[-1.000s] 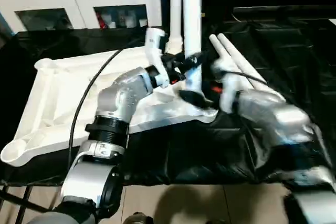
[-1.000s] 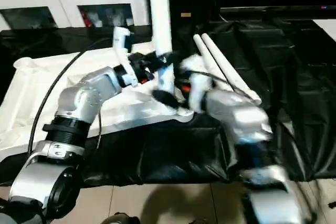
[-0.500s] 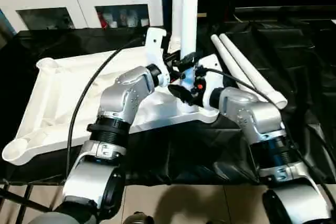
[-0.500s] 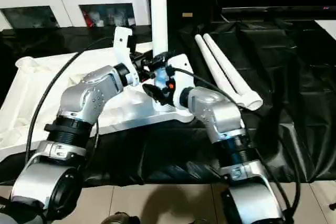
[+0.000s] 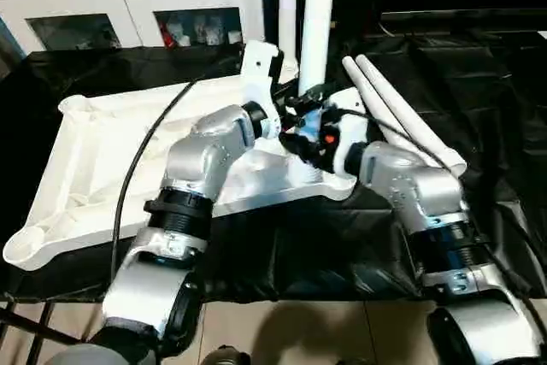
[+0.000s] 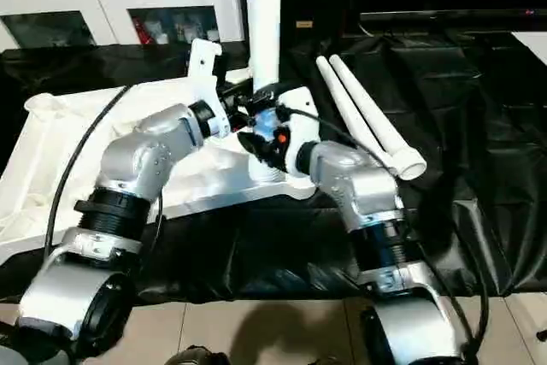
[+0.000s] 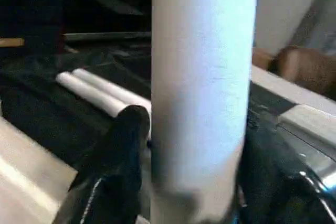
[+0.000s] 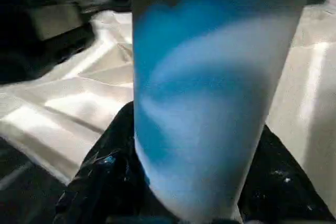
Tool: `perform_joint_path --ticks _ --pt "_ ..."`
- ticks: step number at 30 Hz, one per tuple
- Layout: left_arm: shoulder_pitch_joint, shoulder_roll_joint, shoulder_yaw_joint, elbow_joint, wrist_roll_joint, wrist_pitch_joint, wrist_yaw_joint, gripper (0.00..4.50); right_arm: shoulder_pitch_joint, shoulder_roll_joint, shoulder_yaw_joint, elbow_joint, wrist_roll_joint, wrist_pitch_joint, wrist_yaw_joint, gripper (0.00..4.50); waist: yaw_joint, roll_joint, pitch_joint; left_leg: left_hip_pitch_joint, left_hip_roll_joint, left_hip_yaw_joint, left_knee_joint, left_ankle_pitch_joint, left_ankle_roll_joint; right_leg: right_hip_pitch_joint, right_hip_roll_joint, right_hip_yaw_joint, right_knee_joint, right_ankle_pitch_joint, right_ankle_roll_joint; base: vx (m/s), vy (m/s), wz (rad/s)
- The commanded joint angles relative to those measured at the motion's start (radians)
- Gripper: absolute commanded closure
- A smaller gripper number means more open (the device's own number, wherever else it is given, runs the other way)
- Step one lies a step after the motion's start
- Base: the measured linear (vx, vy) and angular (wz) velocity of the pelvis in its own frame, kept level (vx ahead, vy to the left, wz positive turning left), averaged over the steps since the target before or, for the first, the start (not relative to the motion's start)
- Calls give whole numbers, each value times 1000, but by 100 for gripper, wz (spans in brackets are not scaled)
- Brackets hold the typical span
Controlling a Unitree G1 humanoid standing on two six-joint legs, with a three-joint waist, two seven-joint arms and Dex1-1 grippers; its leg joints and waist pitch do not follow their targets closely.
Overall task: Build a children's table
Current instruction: Insert table leg to table base
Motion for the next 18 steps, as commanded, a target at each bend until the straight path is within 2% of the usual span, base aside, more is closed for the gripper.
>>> perform_joint_path --ticks 1,2,3,5,7,9,10,12,15,17,18 --pt "-23 20 30 -8 -43 34 -44 157 9 -22 2 -60 46 -19 92 260 1 -6 -89 25 44 -27 -63 -103 59 65 -55 36 -56 -43 -254 0 0 0" --pt "-33 25 61 -5 -95 77 -79 150 24 -47 7 -90 75 -21 166 260 3 -11 -89 26 44 -26 -63 -102 65 66 -54 36 -56 -41 -260 0 0 0" --pt "-35 26 65 -4 -103 85 -84 148 26 -51 7 -95 79 -21 178 260 3 -11 -89 26 44 -26 -63 -102 65 66 -54 36 -56 -41 -260 0 0 0" --pt "-62 48 104 20 -178 178 -148 136 47 -90 -3 -148 151 5 304 260 8 -10 -89 25 46 -25 -60 -95 85 64 -54 35 -52 -34 -277 0 0 0" --pt "-78 77 110 34 -222 251 -227 128 56 -120 -14 -181 206 36 388 260 12 -11 -88 25 43 -24 -59 -104 94 65 -54 34 -54 -62 -279 0 0 0" --pt "-82 89 109 36 -236 272 -265 128 58 -133 -16 -192 226 50 421 260 12 -11 -86 23 44 -25 -60 -110 92 64 -55 35 -58 -96 -273 0 0 0" --pt "-88 109 104 39 -261 302 -323 128 61 -162 -15 -209 264 79 487 260 13 -8 -85 26 43 -25 -60 -118 87 63 -55 34 -61 -114 -272 0 0 0" --pt "-98 124 105 49 -286 330 -360 128 65 -190 -10 -223 294 96 544 260 15 -6 -85 25 45 -26 -60 -117 85 64 -54 34 -60 -118 -271 0 0 0" --pt "-106 127 116 58 -303 333 -370 128 67 -208 -9 -233 313 105 574 260 17 -9 -86 24 44 -26 -60 -118 79 63 -55 34 -61 -114 -273 0 0 0" --pt "-108 122 132 45 -333 362 -375 156 66 -212 -14 -238 327 116 583 260 18 -6 -88 25 45 -27 -60 -110 75 63 -55 34 -60 -107 -273 0 0 0" --pt "-108 121 134 43 -338 367 -376 156 66 -212 -14 -239 329 118 585 260 18 -7 -88 24 45 -27 -60 -106 75 63 -54 34 -59 -101 -273 0 0 0"
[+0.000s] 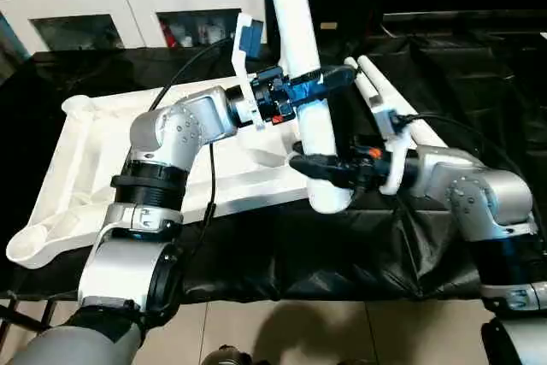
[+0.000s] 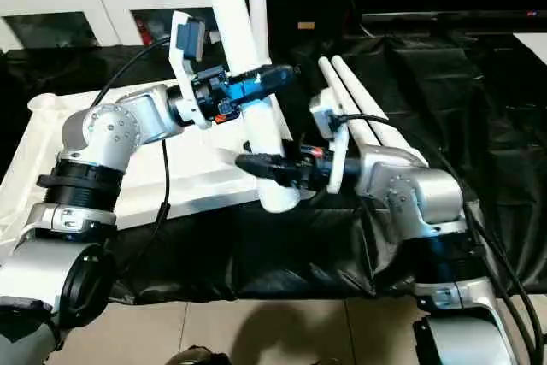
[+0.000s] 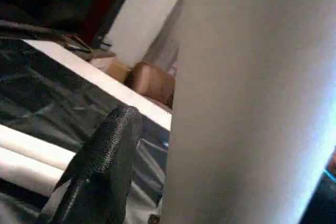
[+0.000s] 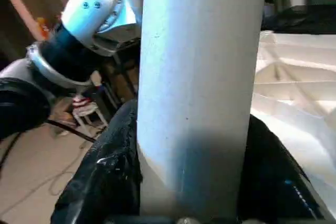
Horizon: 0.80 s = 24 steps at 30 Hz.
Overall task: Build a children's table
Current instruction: Insert table leg to table base
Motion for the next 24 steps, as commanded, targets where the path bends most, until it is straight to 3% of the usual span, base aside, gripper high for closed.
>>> perform_joint_path --ticks 1,7,12,14,17,18,23,24 --pt "-17 22 59 17 -6 8 30 166 -4 -7 -7 -72 49 -4 54 260 4 -10 -87 23 44 -27 -61 -106 70 62 -53 33 -60 -99 -272 0 0 0" --pt "-28 1 74 41 2 -37 88 210 5 -6 -4 -84 57 5 47 260 10 -13 -88 24 44 -27 -61 -105 67 64 -55 33 -64 -111 -261 0 0 0" --pt "-30 5 69 47 21 -67 122 247 4 1 7 -73 -1 -43 -6 260 10 -10 -87 24 43 -28 -61 -109 61 63 -54 33 -66 -119 -253 0 0 0" --pt "-25 6 51 38 58 -98 151 260 -5 7 23 -52 -61 -84 -57 190 10 -10 -88 24 44 -29 -62 -109 55 63 -56 33 -66 -123 -245 0 0 0" --pt "-20 5 27 19 104 -131 200 266 -28 39 28 -15 -116 -104 -152 183 3 -7 -87 22 43 -31 -63 -105 47 61 -54 33 -64 -110 -240 0 0 0" --pt "-19 3 20 14 117 -141 216 267 -28 44 40 -14 -138 -125 -169 154 1 -8 -86 23 42 -31 -64 -113 45 62 -54 33 -66 -121 -238 0 0 0" --pt "-16 -16 -8 -7 172 -189 301 268 -55 118 76 46 -242 -172 -347 141 -6 -3 -87 24 43 -32 -65 -107 38 61 -55 33 -65 -114 -235 0 0 0" --pt "-15 -26 -19 -15 198 -211 334 268 -66 142 92 82 -279 -181 -406 141 -13 -7 -86 23 42 -32 -67 -114 35 60 -53 33 -66 -119 -238 0 0 0"
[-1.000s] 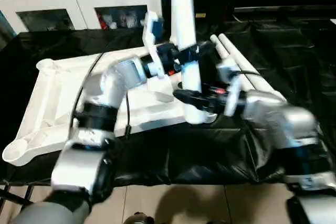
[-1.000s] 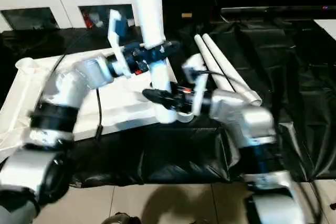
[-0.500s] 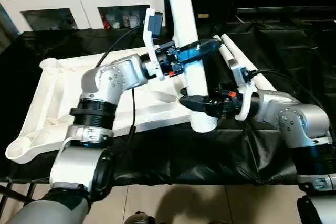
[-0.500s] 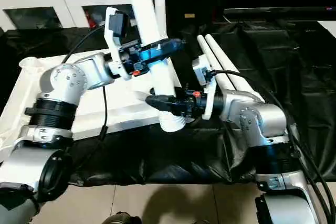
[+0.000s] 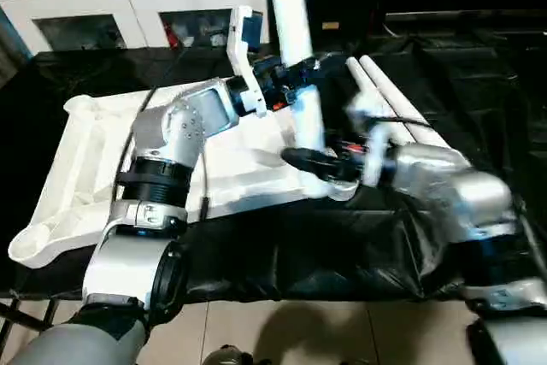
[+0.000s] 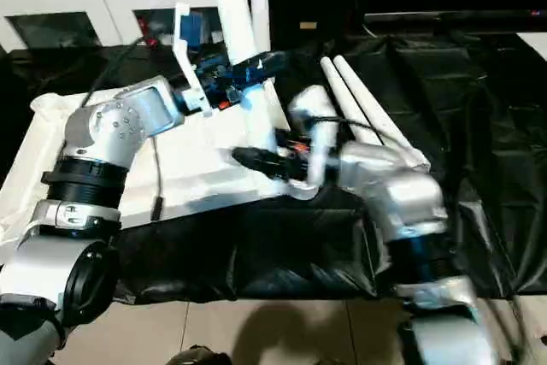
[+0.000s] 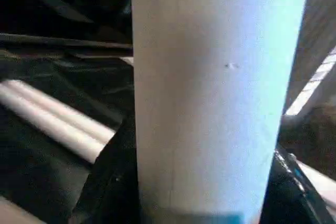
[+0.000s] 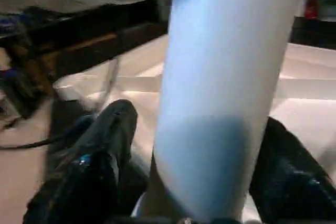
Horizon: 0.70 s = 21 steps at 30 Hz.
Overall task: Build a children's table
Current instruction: Insert table leg to table base
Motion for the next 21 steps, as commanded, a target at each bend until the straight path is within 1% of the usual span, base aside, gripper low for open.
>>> perform_joint_path --ticks 1,2,3,4,7,8,9,10,12,13,16,17,18,19,20,21 --pt "3 -8 -21 -29 47 -41 57 269 -23 26 31 40 -56 -28 -81 141 -4 -10 -86 24 43 -31 -67 -112 33 61 -55 34 -64 -118 -239 0 0 0" --pt "4 -10 -28 -33 57 -46 65 269 -25 35 34 52 -65 -27 -96 141 -3 -9 -86 24 43 -31 -66 -110 35 61 -55 35 -64 -112 -242 0 0 0" --pt "6 -14 -35 -40 65 -50 73 269 -29 47 37 65 -74 -29 -110 169 -3 -11 -86 24 42 -30 -66 -108 37 62 -54 35 -64 -109 -240 0 0 0" --pt "8 -16 -44 -47 77 -56 83 269 -34 60 36 79 -82 -19 -136 176 -3 -7 -86 24 44 -30 -67 -101 39 61 -56 36 -62 -100 -241 0 0 0" --pt "14 -23 -65 -62 98 -67 98 269 -43 90 38 106 -101 -6 -182 182 -4 -9 -87 23 42 -29 -65 -92 49 62 -55 36 -61 -80 -245 0 0 0" --pt "15 -23 -71 -63 106 -73 103 269 -43 95 45 107 -107 2 -187 196 -4 -11 -87 22 42 -29 -66 -90 51 63 -55 36 -60 -76 -246 0 0 0" --pt "15 -22 -77 -62 122 -86 116 269 -43 103 51 111 -112 7 -194 220 -3 -9 -87 23 42 -29 -65 -92 52 63 -55 36 -60 -78 -246 0 0 0" --pt "16 -22 -79 -61 129 -92 121 269 -44 106 51 114 -112 6 -198 220 -4 -9 -86 23 43 -29 -66 -99 50 62 -55 36 -61 -86 -243 0 0 0" --pt "17 -21 -82 -61 137 -99 124 269 -46 113 48 116 -109 0 -201 221 -3 -7 -86 26 43 -29 -67 -108 45 61 -56 37 -63 -98 -241 0 0 0" --pt "18 -22 -80 -60 137 -100 127 269 -47 117 43 116 -104 -2 -200 243 -3 -6 -86 26 44 -29 -67 -115 42 61 -55 37 -62 -98 -241 0 0 0" --pt "20 -22 -80 -61 142 -106 132 269 -48 124 30 114 -91 -5 -195 252 -5 -6 -86 26 43 -29 -68 -121 38 61 -55 37 -62 -97 -239 0 0 0" --pt "21 -23 -80 -62 144 -108 135 269 -48 128 23 113 -86 -8 -191 254 -4 -2 -86 25 43 -30 -67 -116 39 62 -55 37 -60 -86 -240 0 0 0" --pt "24 -25 -81 -64 145 -115 137 269 -47 132 10 108 -69 -15 -178 254 -5 -5 -87 25 43 -30 -67 -113 40 62 -55 37 -60 -78 -241 0 0 0" --pt "25 -25 -82 -62 148 -121 139 269 -44 130 7 100 -60 -20 -162 254 -4 -3 -87 25 44 -30 -67 -109 42 62 -55 37 -58 -67 -244 0 0 0" --pt "25 -24 -82 -61 150 -126 140 234 -41 128 4 95 -56 -23 -150 254 -4 -4 -87 25 44 -29 -66 -109 46 63 -55 37 -58 -59 -247 0 0 0" --pt "26 -24 -82 -60 152 -128 140 213 -40 127 4 92 -54 -25 -145 254 -4 -4 -88 25 44 -30 -66 -109 48 63 -55 37 -58 -58 -248 0 0 0"
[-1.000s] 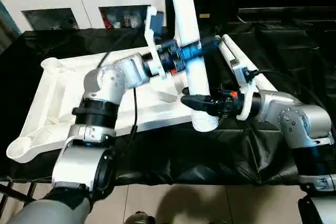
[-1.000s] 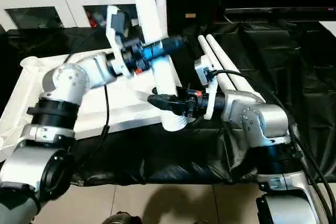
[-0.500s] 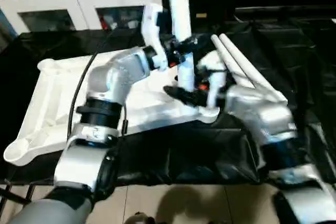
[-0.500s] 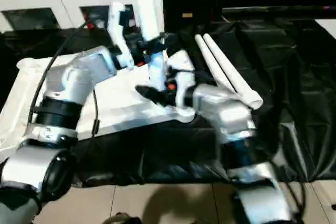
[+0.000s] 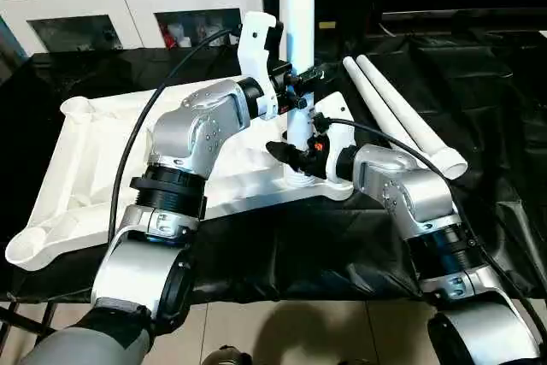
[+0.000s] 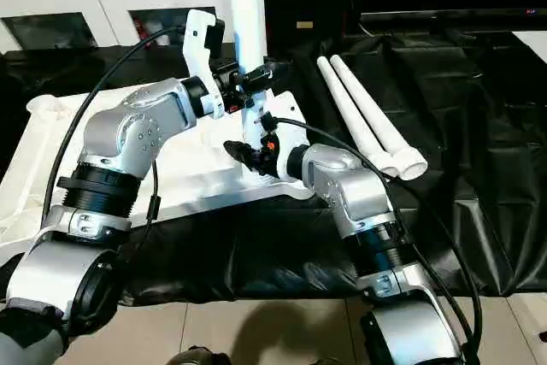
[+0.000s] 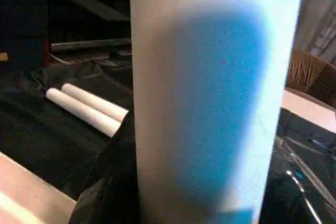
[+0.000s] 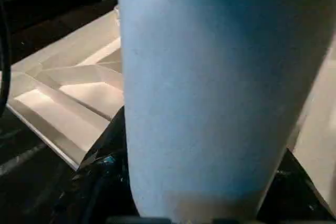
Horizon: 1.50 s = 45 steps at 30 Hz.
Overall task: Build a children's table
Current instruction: Insert table leg to table base
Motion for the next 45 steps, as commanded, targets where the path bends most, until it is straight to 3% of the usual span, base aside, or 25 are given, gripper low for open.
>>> perform_joint_path --ticks 1,5,8,14,16,19,21,26,28,31,34,35,37,39,45 --pt "7 3 16 -17 -6 -17 -1 199 -5 2 -12 -41 59 -12 65 254 -2 -3 -88 26 44 -29 -65 -109 49 63 -55 36 -58 -56 -250 0 0 0" --pt "3 13 37 0 -33 -5 -39 171 7 -19 -16 -71 87 -22 131 255 0 -5 -87 25 44 -29 -65 -117 58 64 -55 35 -59 -66 -254 0 0 0" --pt "-3 38 76 27 -98 54 -110 151 30 -63 -30 -144 156 -5 254 255 4 -5 -88 25 44 -27 -63 -110 67 66 -54 35 -55 -52 -261 0 0 0" --pt "11 74 62 33 -104 80 -175 151 49 -125 -21 -207 202 30 356 255 4 -5 -86 24 45 -29 -64 -122 66 64 -55 34 -61 -98 -258 0 0 0" --pt "12 71 64 30 -104 80 -162 183 49 -136 -18 -209 195 32 351 255 3 -10 -86 24 45 -29 -64 -116 63 65 -55 35 -60 -94 -257 0 0 0" --pt "5 61 71 45 -94 60 -115 186 50 -146 -16 -214 183 33 334 255 3 -9 -87 24 44 -29 -63 -110 62 64 -56 35 -60 -93 -259 0 0 0" --pt "0 52 78 62 -84 28 -83 213 51 -145 -17 -223 180 40 318 255 3 -9 -87 23 43 -29 -62 -98 68 65 -55 35 -59 -81 -259 0 0 0" --pt "4 45 87 62 -104 13 -124 238 47 -133 -24 -224 172 61 270 255 4 -8 -89 24 44 -28 -62 -94 70 63 -54 34 -60 -84 -256 0 0 0" --pt "8 51 84 63 -120 16 -176 258 41 -138 -33 -205 188 68 283 185 3 -7 -87 24 42 -28 -62 -102 69 63 -54 34 -62 -91 -256 0 0 0" --pt "12 72 60 63 -144 18 -285 263 36 -167 -41 -180 214 79 335 178 3 -5 -87 25 41 -28 -63 -117 71 64 -52 33 -63 -109 -248 0 0 0" --pt "7 93 31 68 -141 8 -366 265 35 -205 -31 -173 227 80 409 143 5 -4 -87 25 44 -28 -64 -118 68 65 -53 34 -62 -105 -252 0 0 0" --pt "9 103 15 60 -143 10 -409 266 35 -220 -27 -172 231 80 438 140 9 -10 -89 27 45 -27 -62 -112 73 64 -55 34 -60 -101 -256 0 0 0" --pt "-6 115 9 53 -172 55 -469 266 23 -256 -19 -159 227 72 496 124 11 -8 -89 25 45 -26 -60 -98 80 64 -54 35 -56 -82 -265 0 0 0" --pt "-14 115 12 59 -178 61 -478 266 15 -264 -16 -144 219 65 506 103 12 -10 -88 24 45 -25 -59 -97 84 63 -55 35 -55 -73 -273 0 0 0" --pt "-22 103 1 54 -199 83 -543 267 -19 -298 17 -88 210 68 583 99 13 -10 -87 24 44 -25 -59 -113 75 64 -55 34 -59 -113 -273 0 0 0"
